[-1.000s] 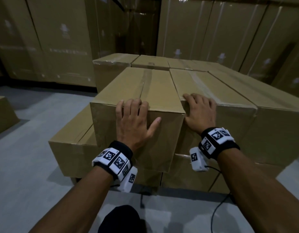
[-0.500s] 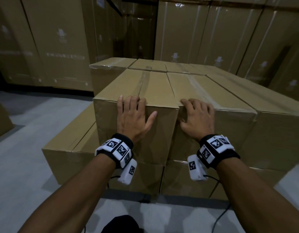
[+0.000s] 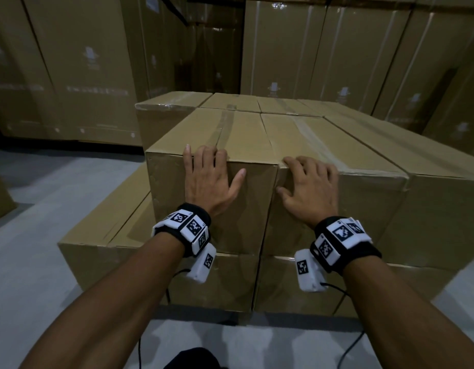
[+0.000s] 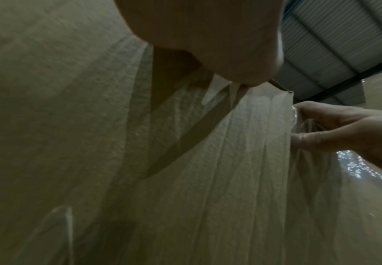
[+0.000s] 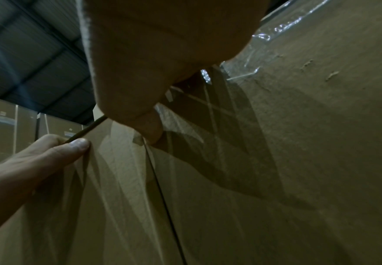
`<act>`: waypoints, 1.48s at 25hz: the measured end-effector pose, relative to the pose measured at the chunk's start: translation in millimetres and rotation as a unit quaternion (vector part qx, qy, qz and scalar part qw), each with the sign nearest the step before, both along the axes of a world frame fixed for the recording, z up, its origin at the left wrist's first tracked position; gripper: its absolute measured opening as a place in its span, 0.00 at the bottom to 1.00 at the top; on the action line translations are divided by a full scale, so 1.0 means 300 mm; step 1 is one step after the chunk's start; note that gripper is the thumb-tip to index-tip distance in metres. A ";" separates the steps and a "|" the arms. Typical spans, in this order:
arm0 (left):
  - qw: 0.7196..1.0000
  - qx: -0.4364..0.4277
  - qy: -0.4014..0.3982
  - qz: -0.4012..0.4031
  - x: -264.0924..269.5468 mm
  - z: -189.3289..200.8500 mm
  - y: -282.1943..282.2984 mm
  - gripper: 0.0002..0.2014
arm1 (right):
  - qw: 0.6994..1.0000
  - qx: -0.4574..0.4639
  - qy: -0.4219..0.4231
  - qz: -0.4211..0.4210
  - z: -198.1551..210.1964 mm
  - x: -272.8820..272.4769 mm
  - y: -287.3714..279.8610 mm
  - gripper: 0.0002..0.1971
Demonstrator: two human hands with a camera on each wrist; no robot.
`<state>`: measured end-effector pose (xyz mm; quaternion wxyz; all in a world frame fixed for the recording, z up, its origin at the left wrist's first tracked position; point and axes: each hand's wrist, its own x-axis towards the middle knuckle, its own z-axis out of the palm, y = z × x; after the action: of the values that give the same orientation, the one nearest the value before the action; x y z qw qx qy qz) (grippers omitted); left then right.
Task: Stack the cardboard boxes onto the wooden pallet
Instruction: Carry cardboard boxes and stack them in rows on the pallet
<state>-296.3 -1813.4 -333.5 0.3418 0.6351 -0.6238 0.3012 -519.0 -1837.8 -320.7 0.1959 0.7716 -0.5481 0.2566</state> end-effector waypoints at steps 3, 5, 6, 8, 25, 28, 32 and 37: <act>1.000 0.003 -0.004 0.002 -0.001 -0.004 -0.002 0.26 | 1.000 -0.002 0.001 0.000 -0.003 -0.001 -0.004 0.34; 1.000 0.011 -0.010 0.005 0.001 -0.004 0.000 0.27 | 1.000 0.004 0.002 -0.003 -0.004 -0.001 -0.005 0.34; 1.000 0.015 -0.013 0.003 0.002 -0.002 0.005 0.28 | 1.000 0.008 0.004 -0.005 -0.004 0.001 -0.003 0.34; 1.000 0.022 -0.018 -0.007 0.013 0.008 0.018 0.28 | 1.000 0.013 0.009 -0.007 0.005 0.005 0.000 0.34; 0.954 0.116 0.276 -0.028 0.249 0.005 0.177 0.36 | 0.997 0.036 -0.055 0.043 0.029 0.102 0.016 0.24; 0.951 0.113 0.288 -0.029 0.234 0.011 0.179 0.37 | 0.997 0.030 -0.055 0.041 0.029 0.103 0.015 0.24; 0.946 0.115 0.301 -0.025 0.234 0.014 0.176 0.37 | 0.998 0.027 -0.052 0.033 0.030 0.103 0.017 0.24; 0.950 0.115 0.290 -0.020 0.236 0.003 0.175 0.36 | 0.998 0.035 -0.048 0.027 0.031 0.113 0.027 0.24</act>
<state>-225.6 -1760.9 -332.7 0.4387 0.7174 -0.5408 0.0230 -485.0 -1829.7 -311.4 0.1355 0.7788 -0.5448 0.2797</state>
